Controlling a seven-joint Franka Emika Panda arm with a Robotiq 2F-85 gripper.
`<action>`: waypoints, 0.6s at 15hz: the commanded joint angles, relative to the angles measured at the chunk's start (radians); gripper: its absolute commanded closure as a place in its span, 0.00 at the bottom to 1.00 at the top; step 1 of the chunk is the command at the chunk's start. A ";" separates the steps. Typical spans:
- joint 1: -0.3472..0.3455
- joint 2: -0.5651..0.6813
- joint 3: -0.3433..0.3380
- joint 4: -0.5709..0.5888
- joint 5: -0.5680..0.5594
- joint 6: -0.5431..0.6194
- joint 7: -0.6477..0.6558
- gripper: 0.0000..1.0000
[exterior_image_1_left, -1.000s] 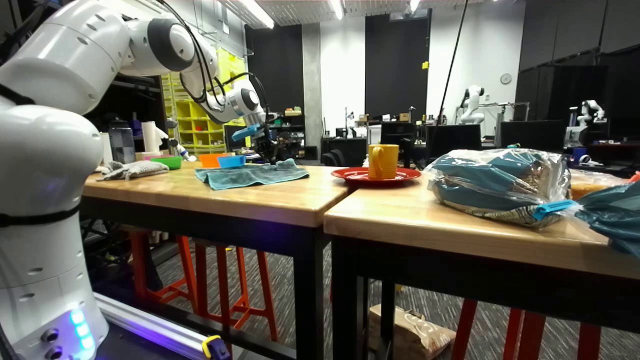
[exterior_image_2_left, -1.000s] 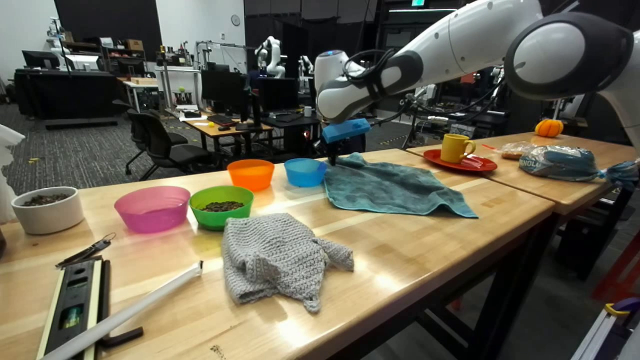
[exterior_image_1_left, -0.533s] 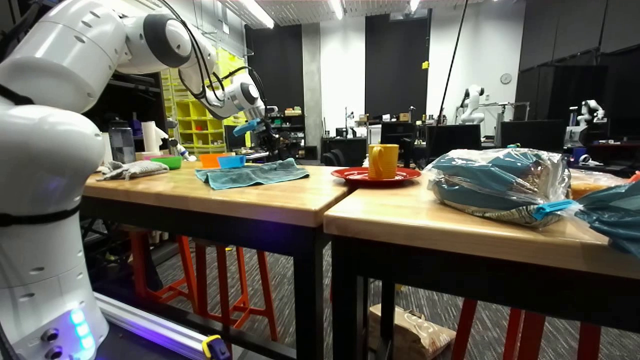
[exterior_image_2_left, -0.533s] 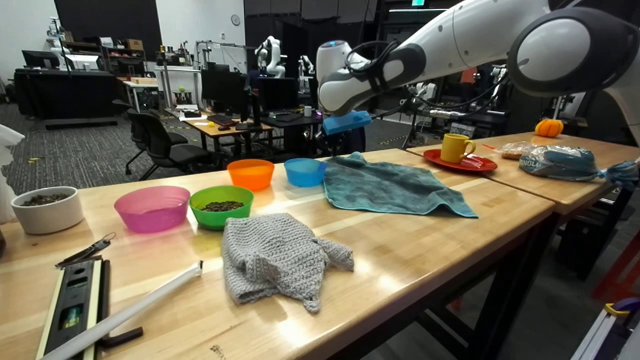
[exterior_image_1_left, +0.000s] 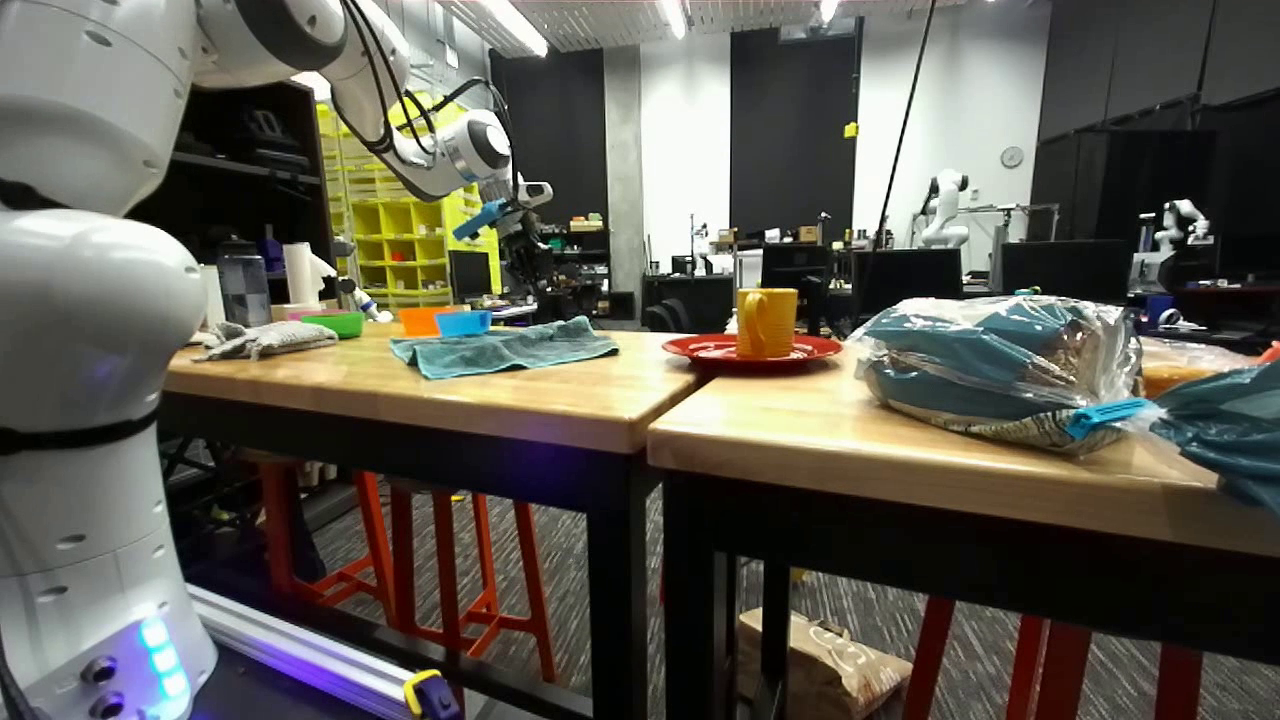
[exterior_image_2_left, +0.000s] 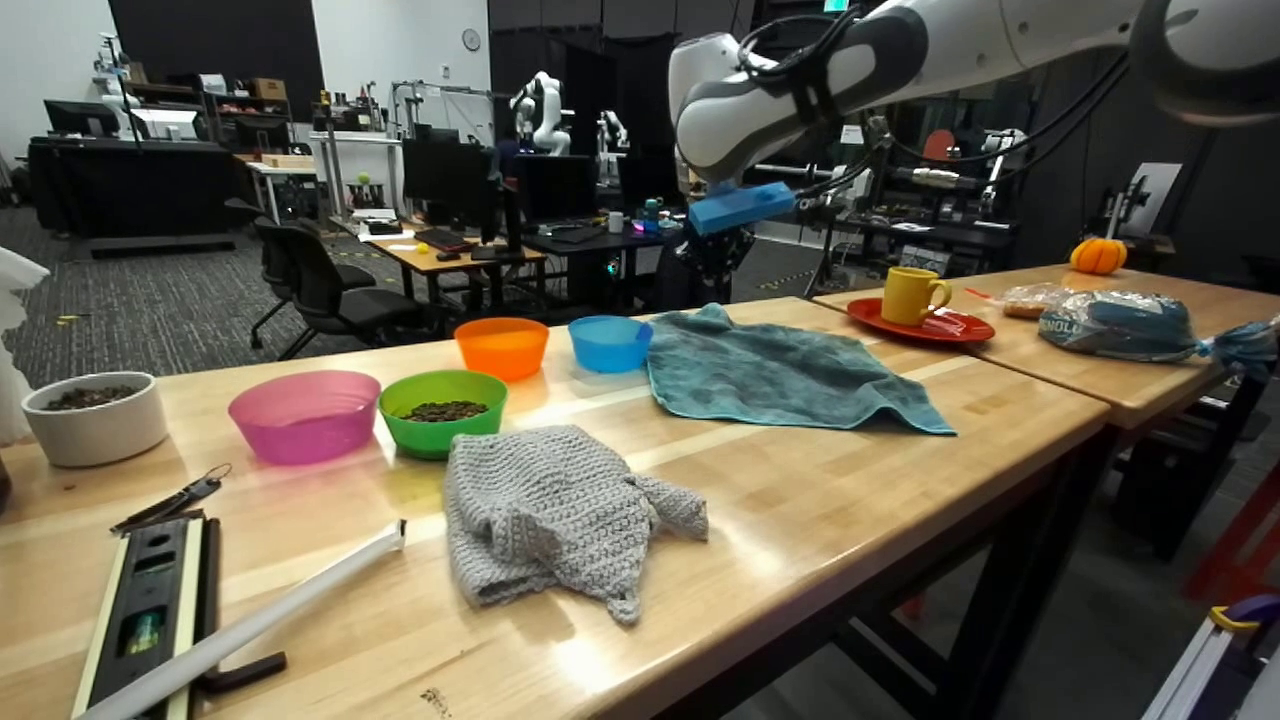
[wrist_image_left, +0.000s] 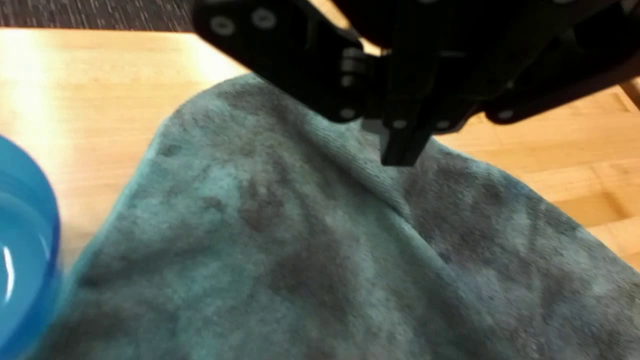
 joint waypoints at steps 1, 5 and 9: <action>-0.037 -0.119 0.004 -0.166 0.018 -0.010 0.022 1.00; -0.084 -0.204 0.010 -0.321 0.068 -0.017 0.025 1.00; -0.103 -0.313 0.021 -0.491 0.093 0.004 0.043 1.00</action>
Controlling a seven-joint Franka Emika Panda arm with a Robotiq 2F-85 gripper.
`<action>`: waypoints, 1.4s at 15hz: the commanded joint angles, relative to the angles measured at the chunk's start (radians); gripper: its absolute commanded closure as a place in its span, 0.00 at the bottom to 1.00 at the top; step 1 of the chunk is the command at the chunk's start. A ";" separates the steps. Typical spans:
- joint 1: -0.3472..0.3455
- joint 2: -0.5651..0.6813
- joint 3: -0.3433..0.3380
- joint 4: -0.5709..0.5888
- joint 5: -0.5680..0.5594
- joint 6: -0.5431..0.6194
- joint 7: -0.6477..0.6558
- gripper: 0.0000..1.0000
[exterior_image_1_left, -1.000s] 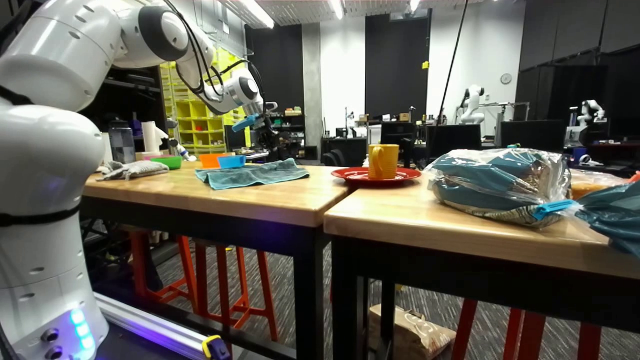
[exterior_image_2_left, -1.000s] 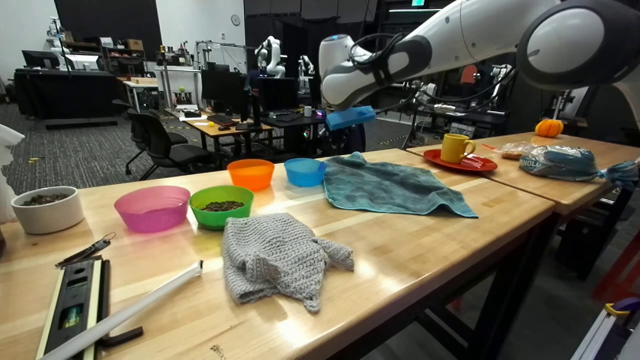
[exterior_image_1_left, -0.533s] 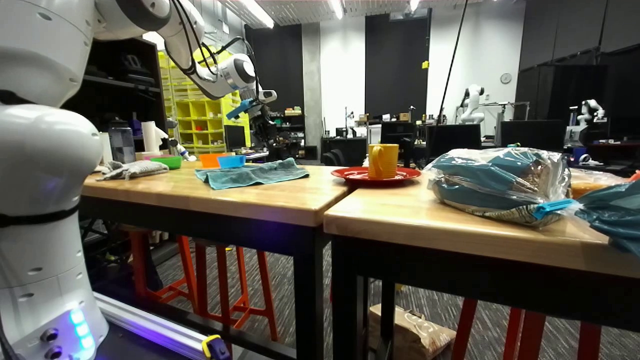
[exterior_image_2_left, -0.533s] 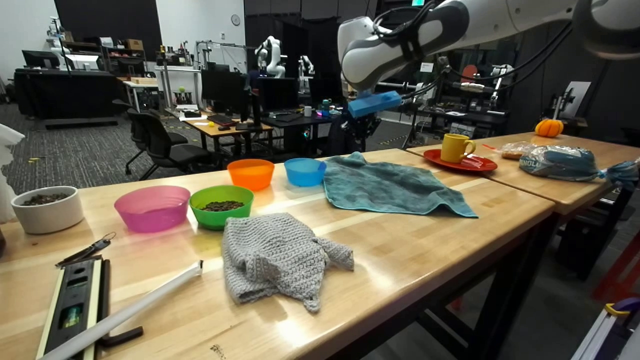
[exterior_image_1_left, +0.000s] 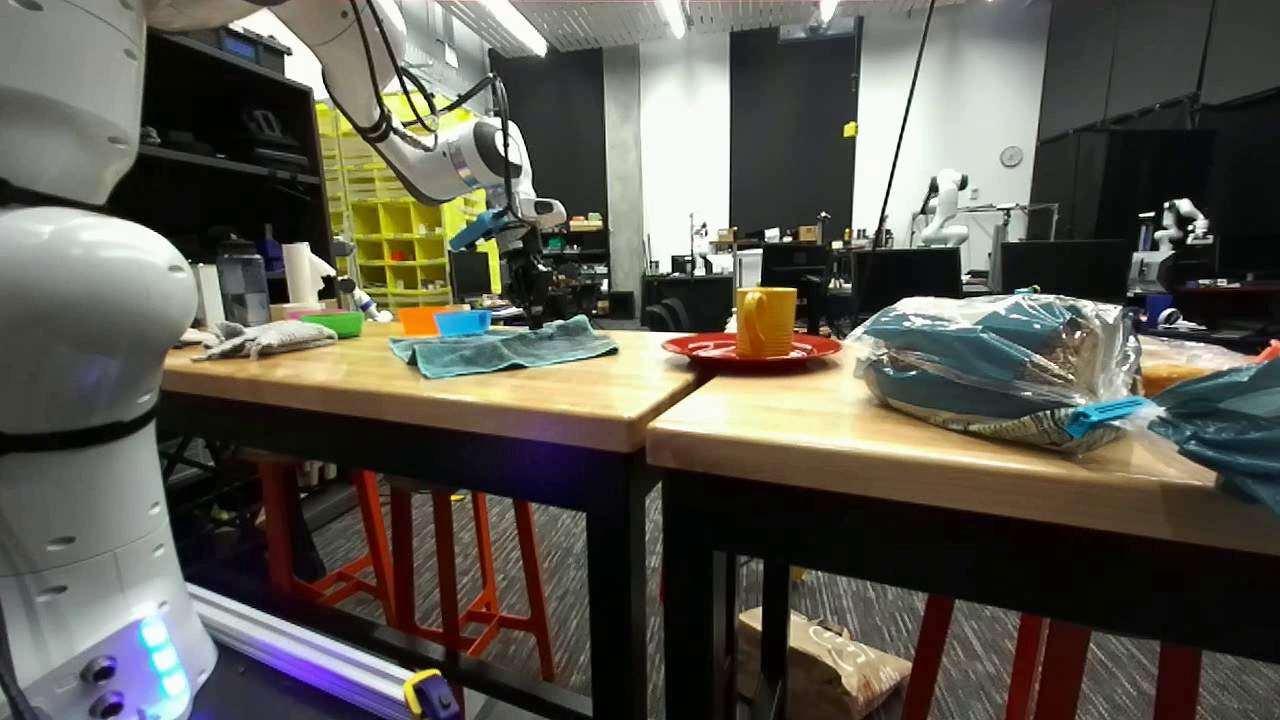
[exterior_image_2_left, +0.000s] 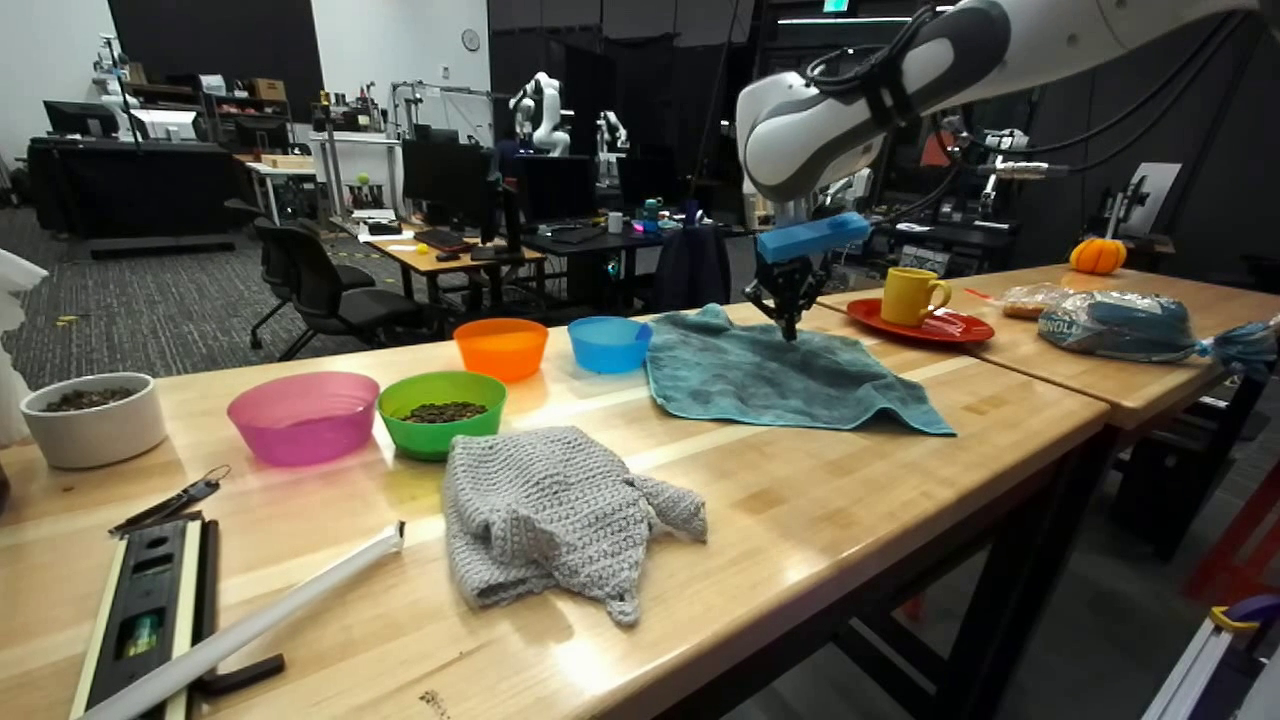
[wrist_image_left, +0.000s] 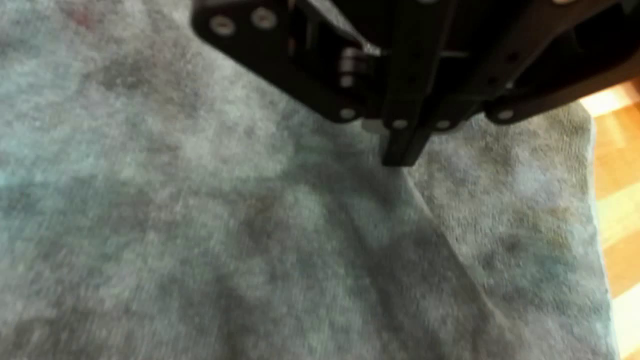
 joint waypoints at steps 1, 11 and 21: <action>-0.015 -0.157 0.023 -0.189 0.031 0.023 0.031 1.00; -0.057 -0.452 0.084 -0.508 0.062 0.038 0.078 1.00; -0.106 -0.543 0.120 -0.664 0.085 0.109 0.072 1.00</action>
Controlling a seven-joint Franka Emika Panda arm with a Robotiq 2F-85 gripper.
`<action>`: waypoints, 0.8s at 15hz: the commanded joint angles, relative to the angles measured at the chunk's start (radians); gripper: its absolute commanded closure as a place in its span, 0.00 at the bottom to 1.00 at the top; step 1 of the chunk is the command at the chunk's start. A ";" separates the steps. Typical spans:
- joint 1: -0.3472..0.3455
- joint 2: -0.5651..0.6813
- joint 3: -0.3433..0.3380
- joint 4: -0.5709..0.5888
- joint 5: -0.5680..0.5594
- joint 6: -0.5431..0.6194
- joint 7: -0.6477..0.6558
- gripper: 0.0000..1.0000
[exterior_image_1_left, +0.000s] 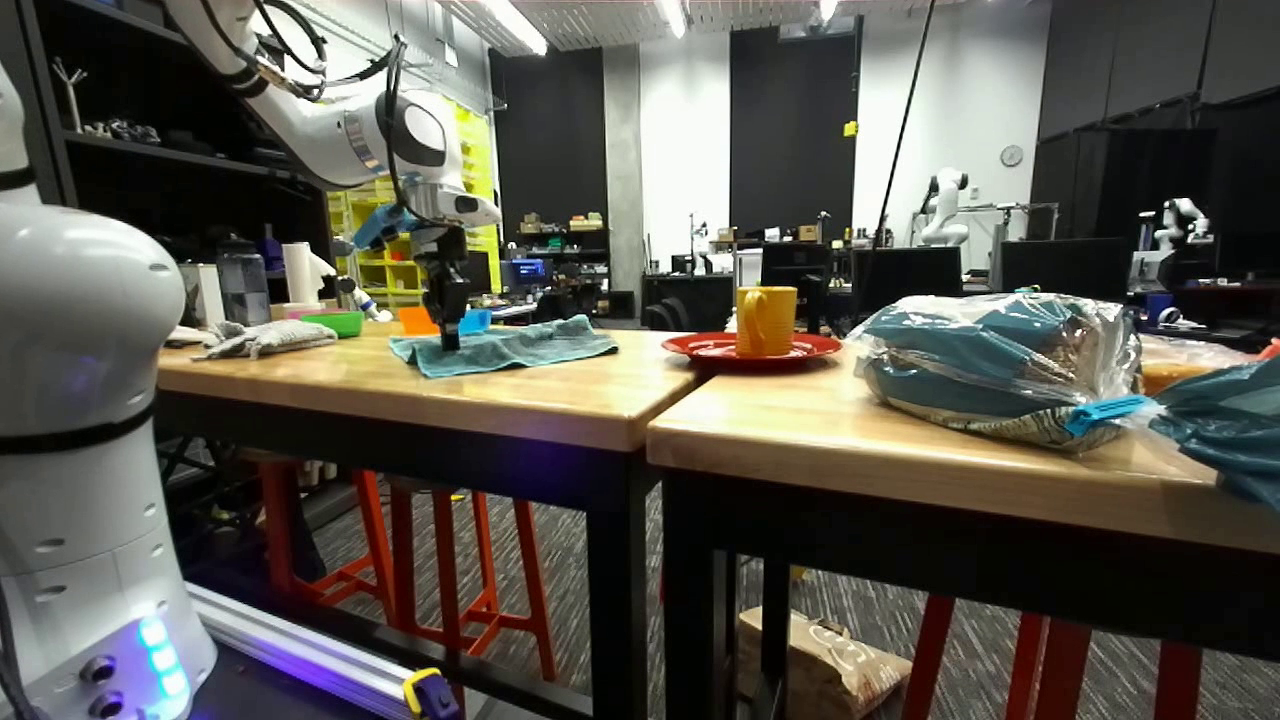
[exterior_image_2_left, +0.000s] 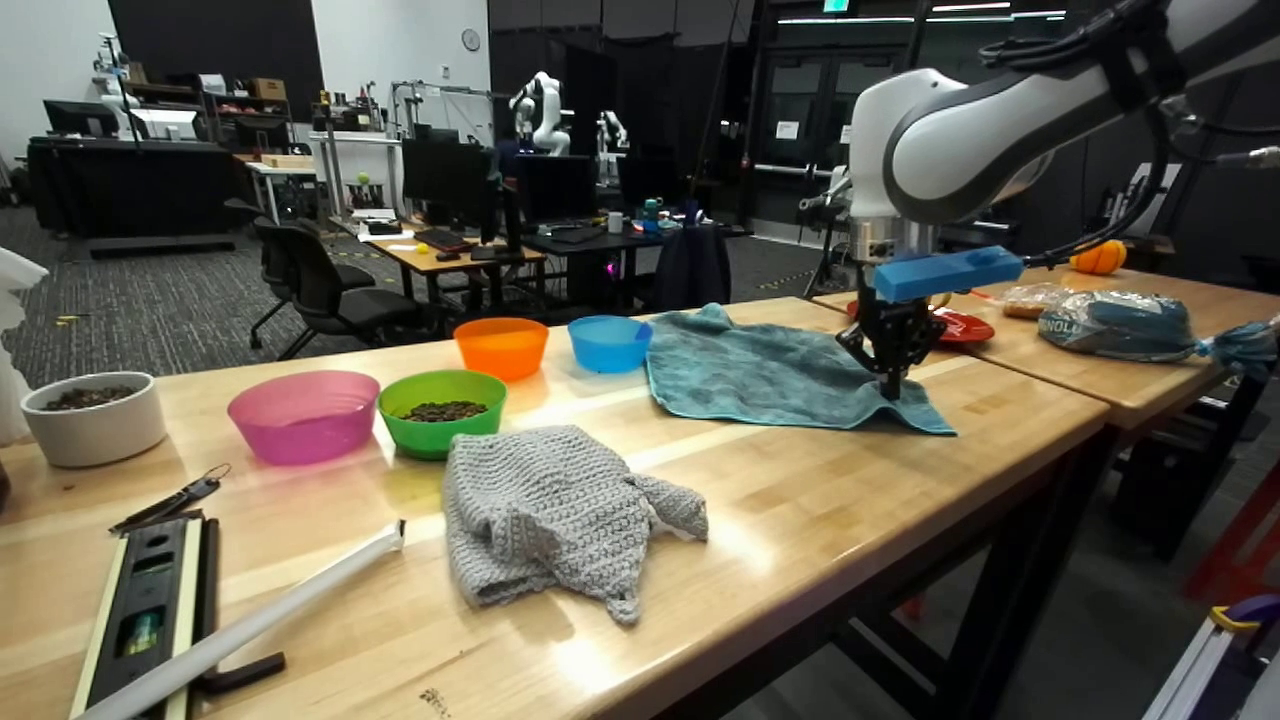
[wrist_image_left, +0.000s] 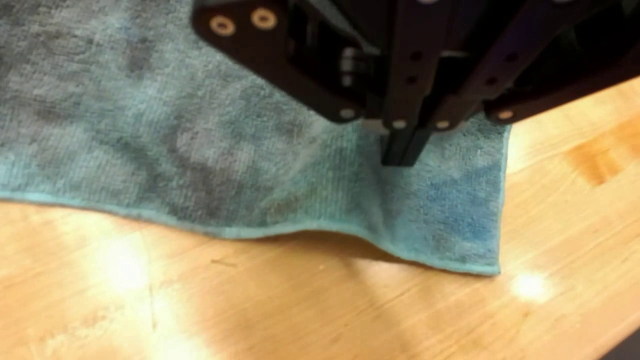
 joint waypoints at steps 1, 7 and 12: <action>-0.032 -0.042 0.025 -0.055 0.018 0.027 0.003 1.00; -0.037 -0.018 0.021 -0.085 0.038 0.034 -0.022 1.00; -0.042 -0.049 0.017 -0.106 0.030 -0.022 -0.058 1.00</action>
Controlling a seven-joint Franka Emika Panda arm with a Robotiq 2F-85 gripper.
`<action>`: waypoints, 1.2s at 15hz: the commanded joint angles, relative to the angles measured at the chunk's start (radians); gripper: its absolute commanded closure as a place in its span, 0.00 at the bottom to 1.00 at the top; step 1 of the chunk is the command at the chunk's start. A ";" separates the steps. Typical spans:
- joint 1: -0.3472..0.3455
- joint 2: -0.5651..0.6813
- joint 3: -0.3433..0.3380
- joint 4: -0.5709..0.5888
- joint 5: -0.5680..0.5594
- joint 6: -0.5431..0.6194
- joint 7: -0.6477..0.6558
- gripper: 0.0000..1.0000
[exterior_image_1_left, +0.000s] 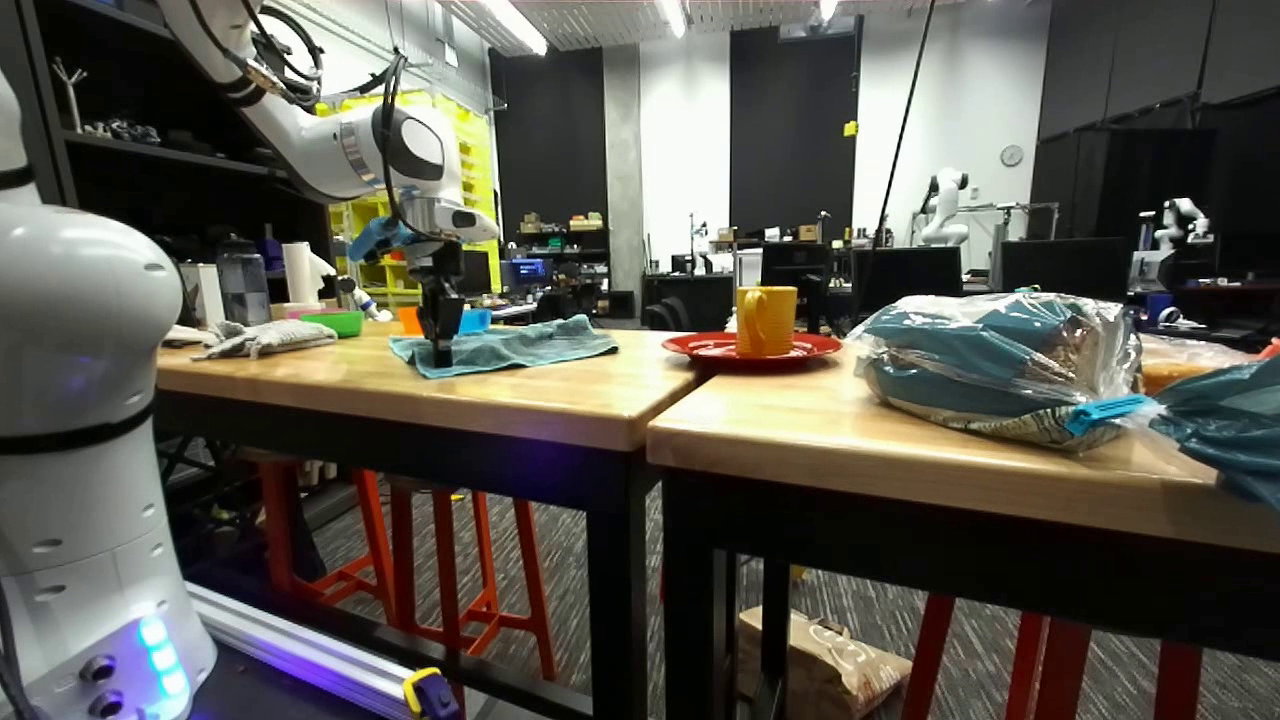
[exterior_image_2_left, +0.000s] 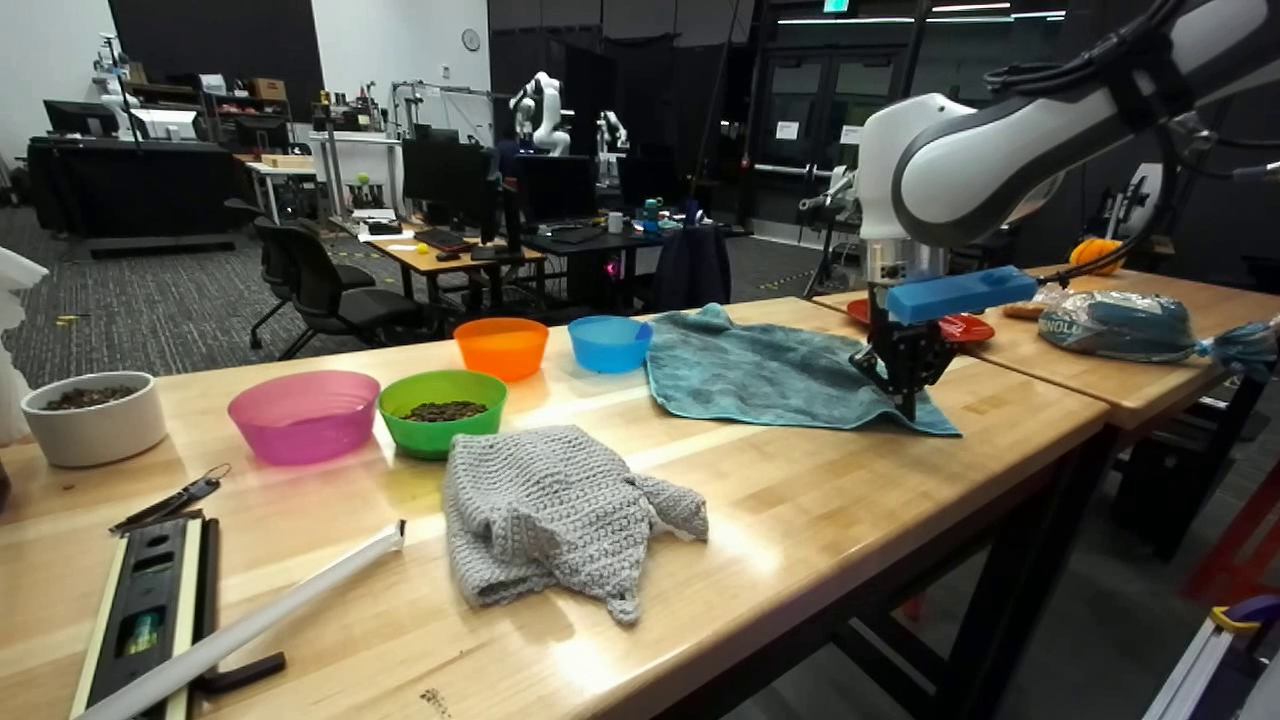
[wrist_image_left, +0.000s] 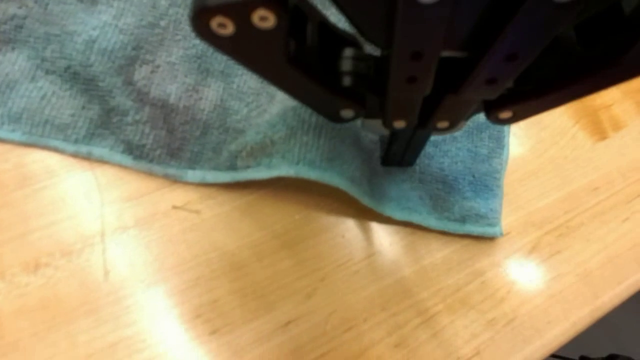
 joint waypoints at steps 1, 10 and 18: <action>-0.026 -0.050 0.010 -0.051 0.019 -0.047 -0.042 1.00; -0.069 -0.105 0.001 -0.106 0.025 -0.078 -0.061 1.00; -0.072 -0.166 0.023 -0.100 0.018 0.034 -0.057 1.00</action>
